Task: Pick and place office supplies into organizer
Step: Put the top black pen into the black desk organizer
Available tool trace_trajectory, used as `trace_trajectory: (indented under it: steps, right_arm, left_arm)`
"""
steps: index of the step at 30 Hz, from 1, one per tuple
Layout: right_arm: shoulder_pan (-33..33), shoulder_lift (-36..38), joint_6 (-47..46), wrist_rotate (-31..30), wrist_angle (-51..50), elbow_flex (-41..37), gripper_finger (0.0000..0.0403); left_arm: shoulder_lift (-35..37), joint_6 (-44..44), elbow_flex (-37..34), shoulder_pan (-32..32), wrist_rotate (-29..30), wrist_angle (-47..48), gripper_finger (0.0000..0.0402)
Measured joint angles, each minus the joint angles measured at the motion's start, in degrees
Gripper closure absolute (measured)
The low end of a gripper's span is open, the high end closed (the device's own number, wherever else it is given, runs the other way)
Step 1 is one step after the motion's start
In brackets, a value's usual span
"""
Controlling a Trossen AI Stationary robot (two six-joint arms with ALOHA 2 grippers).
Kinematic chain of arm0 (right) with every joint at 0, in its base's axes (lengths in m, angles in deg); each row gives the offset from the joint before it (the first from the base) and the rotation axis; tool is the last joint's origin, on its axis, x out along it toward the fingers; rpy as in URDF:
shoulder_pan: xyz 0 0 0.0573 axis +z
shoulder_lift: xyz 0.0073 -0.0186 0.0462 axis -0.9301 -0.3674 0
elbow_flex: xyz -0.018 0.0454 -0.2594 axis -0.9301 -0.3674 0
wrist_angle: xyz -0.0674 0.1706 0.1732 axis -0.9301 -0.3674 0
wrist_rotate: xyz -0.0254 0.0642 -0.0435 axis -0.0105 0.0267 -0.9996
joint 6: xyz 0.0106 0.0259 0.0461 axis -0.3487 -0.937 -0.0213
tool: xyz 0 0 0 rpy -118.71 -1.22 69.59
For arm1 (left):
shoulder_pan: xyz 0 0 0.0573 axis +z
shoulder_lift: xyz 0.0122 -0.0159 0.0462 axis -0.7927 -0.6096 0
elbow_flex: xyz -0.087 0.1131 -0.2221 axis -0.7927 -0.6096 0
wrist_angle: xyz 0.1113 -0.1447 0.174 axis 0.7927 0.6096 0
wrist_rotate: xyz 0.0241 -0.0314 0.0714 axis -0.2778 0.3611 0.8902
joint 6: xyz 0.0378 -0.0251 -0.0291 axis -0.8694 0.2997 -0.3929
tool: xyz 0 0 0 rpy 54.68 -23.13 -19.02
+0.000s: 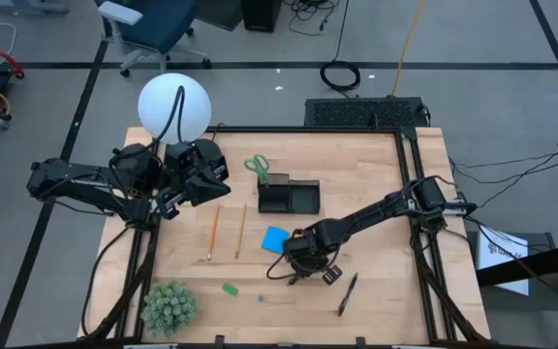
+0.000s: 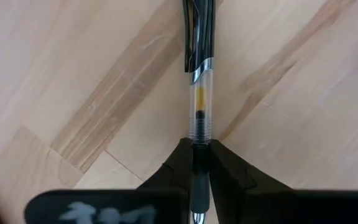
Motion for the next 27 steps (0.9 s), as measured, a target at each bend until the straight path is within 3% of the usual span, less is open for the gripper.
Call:
trace_trajectory:
  steps: [12, 27]
  right_arm:
    - [-1.3, 3.3, -0.6, -1.7, -0.8, -0.1, 0.038]
    - [-5.3, 10.0, -14.1, -0.9, 7.7, 0.0, 0.0379]
  left_arm:
    - [0.0, 0.0, 0.0, 0.0, 0.0, 0.0, 0.038]
    - [0.0, 0.0, 0.0, 0.0, 0.0, 0.0, 0.038]
